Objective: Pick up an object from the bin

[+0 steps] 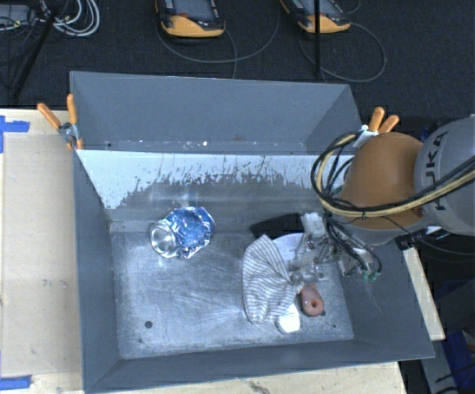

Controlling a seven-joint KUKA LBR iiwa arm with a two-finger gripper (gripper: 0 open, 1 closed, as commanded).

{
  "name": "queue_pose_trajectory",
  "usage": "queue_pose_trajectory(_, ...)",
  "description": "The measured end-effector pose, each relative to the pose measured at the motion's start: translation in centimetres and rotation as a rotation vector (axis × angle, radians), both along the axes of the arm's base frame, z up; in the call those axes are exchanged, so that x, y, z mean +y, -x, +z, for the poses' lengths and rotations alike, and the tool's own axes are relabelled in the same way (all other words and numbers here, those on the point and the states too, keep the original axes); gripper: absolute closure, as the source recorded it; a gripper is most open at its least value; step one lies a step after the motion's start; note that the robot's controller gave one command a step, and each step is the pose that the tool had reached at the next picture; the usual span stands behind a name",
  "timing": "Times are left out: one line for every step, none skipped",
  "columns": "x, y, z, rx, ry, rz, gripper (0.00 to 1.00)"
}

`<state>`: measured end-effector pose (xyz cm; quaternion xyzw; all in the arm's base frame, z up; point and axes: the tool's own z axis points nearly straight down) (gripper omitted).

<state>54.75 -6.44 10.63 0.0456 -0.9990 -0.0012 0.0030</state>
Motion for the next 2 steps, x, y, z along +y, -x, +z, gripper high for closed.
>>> queue_pose_trajectory(-0.2, 0.0, 2.0, -0.002, 0.001, -0.007, 1.00)
queue_pose_trajectory(0.2, -0.4, 0.0, -0.005, 0.002, -0.008, 0.00)
